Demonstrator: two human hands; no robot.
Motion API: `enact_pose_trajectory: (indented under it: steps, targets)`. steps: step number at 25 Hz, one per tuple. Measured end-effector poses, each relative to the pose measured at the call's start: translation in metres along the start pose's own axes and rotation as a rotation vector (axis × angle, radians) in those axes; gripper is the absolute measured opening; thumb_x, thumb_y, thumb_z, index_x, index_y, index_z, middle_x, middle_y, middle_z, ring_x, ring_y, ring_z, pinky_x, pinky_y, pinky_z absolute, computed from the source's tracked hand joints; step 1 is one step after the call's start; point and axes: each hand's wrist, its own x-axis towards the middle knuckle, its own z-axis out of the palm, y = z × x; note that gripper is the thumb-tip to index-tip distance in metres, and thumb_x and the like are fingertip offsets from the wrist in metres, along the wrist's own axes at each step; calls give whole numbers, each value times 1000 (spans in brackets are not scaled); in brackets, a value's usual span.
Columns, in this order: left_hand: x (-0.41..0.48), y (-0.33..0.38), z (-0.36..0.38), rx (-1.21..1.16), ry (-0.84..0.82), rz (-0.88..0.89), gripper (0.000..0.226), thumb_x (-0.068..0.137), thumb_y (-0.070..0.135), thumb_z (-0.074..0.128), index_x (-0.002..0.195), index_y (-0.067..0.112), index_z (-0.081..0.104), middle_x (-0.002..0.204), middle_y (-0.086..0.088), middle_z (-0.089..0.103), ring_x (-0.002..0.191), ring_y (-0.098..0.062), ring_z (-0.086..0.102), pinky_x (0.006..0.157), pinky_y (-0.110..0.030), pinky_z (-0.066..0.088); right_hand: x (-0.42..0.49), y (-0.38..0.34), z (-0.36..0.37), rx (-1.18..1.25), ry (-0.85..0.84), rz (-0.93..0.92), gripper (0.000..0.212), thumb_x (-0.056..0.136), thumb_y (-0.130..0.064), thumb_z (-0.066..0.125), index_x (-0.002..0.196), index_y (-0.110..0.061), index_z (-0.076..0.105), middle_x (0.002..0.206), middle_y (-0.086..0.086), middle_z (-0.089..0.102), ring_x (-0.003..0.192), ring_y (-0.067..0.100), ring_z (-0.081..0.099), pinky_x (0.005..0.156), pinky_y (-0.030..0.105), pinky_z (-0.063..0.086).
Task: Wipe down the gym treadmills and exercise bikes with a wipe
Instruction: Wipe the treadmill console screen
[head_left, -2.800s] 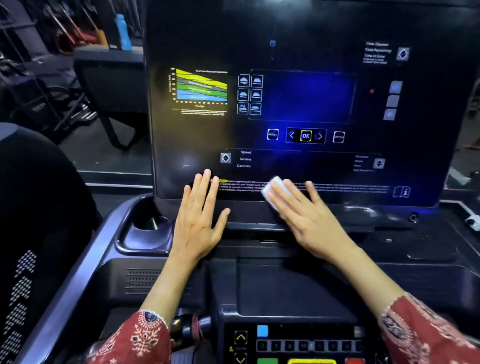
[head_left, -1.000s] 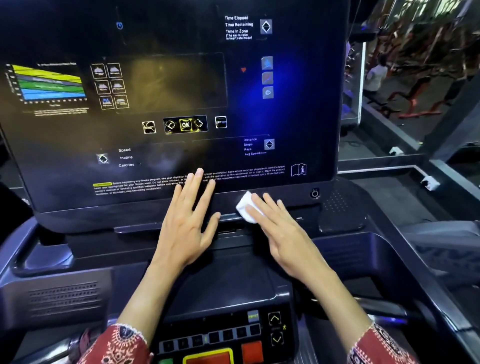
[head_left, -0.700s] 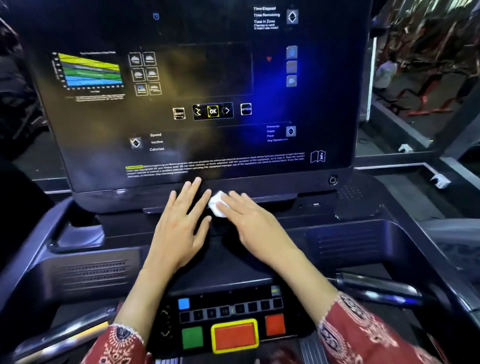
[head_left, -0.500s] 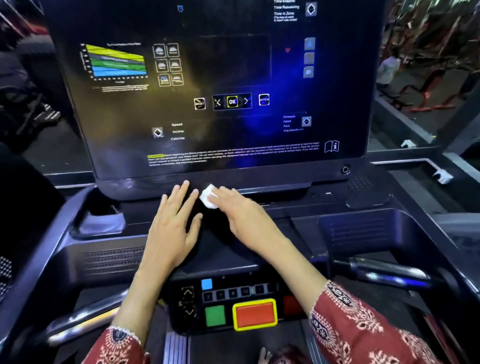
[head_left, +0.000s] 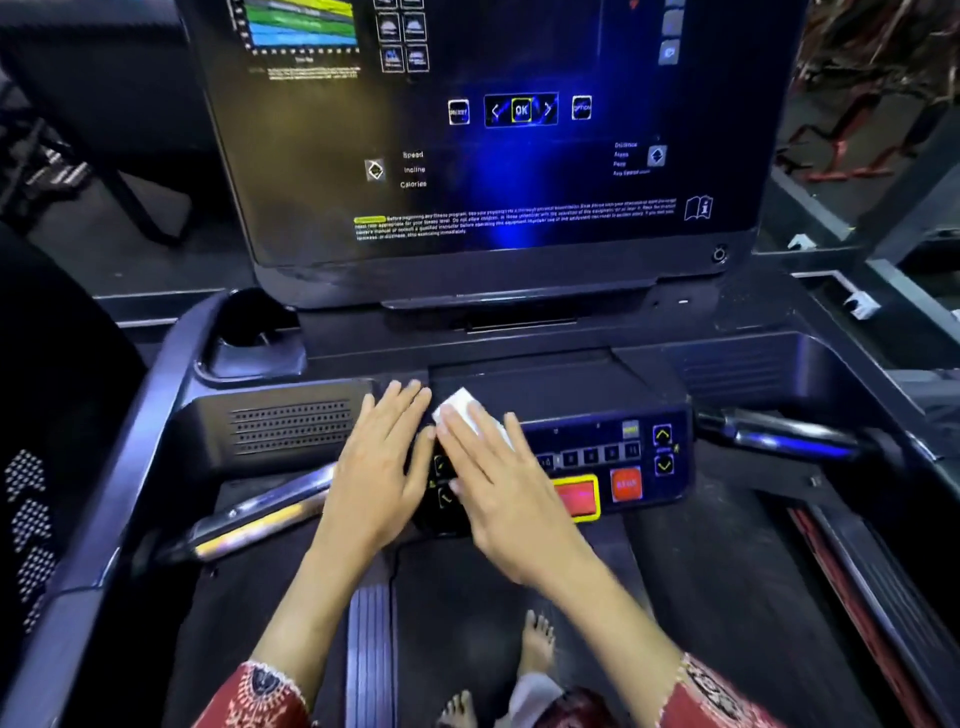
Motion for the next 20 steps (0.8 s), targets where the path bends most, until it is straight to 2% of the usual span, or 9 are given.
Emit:
enact_pose_trajectory:
  steps: [2, 5, 6, 8, 9, 11, 12, 16, 20]
  targets:
    - [-8, 0, 0, -46, -57, -31, 49, 96, 30, 36, 127, -1, 56, 132, -16, 55, 126, -33, 49, 113, -29, 18, -3, 8, 1, -68, 42, 55, 43, 97, -15, 34, 134, 1, 50, 140, 13, 50, 134, 29, 41, 112, 45, 24]
    - [-9, -1, -1, -75, -91, -42, 50, 95, 32, 37, 127, -2, 56, 131, -16, 56, 126, -31, 49, 113, -27, 17, -8, 38, -19, -147, 220, 433, 39, 98, -17, 33, 118, 3, 60, 117, 15, 61, 116, 34, 55, 110, 44, 29]
    - [-8, 0, -2, -74, -92, -43, 51, 95, 33, 37, 126, -2, 57, 130, -17, 57, 125, -31, 50, 113, -26, 17, -4, 39, -22, -164, 217, 479, 38, 96, -16, 34, 113, 3, 62, 111, 14, 63, 110, 34, 58, 107, 46, 36]
    - [-4, 1, -4, -80, -89, -58, 52, 94, 35, 35, 123, -1, 59, 127, -17, 59, 123, -31, 52, 112, -24, 16, 19, 17, -20, -114, 83, 368, 35, 93, -15, 35, 104, 3, 63, 100, 15, 64, 95, 35, 61, 90, 49, 50]
    - [-2, 2, -5, -94, -88, -77, 55, 94, 38, 33, 122, 0, 61, 127, -16, 60, 124, -31, 52, 112, -22, 16, 29, 2, -17, -49, -13, 268, 35, 93, -16, 36, 104, 2, 63, 99, 14, 64, 93, 35, 61, 84, 47, 52]
    - [3, 1, -8, -124, -103, -125, 62, 92, 45, 28, 124, 3, 60, 130, -13, 58, 128, -27, 48, 113, -22, 15, 40, -5, -19, 33, -177, 135, 33, 96, -16, 36, 110, -2, 62, 107, 11, 65, 101, 31, 60, 89, 42, 47]
    - [6, 0, -9, -134, -118, -147, 64, 92, 48, 26, 126, 5, 59, 133, -12, 56, 131, -25, 45, 113, -23, 13, 43, 4, -27, 28, -238, 141, 32, 98, -16, 36, 115, -4, 61, 112, 10, 64, 106, 29, 58, 92, 39, 43]
    - [19, -4, -11, -151, -184, -196, 61, 90, 43, 28, 135, 9, 51, 142, -7, 47, 139, -19, 33, 113, -19, 6, 54, 33, -49, -108, -445, 393, 32, 103, -17, 28, 118, -7, 55, 121, 8, 57, 116, 27, 52, 101, 37, 33]
    - [38, -7, -8, -99, -313, -261, 47, 100, 33, 40, 141, 10, 44, 149, -5, 38, 142, -18, 25, 115, -25, 8, 83, 31, -24, 181, -658, 349, 35, 104, -25, 30, 128, -12, 51, 139, 6, 48, 128, 30, 44, 102, 48, 39]
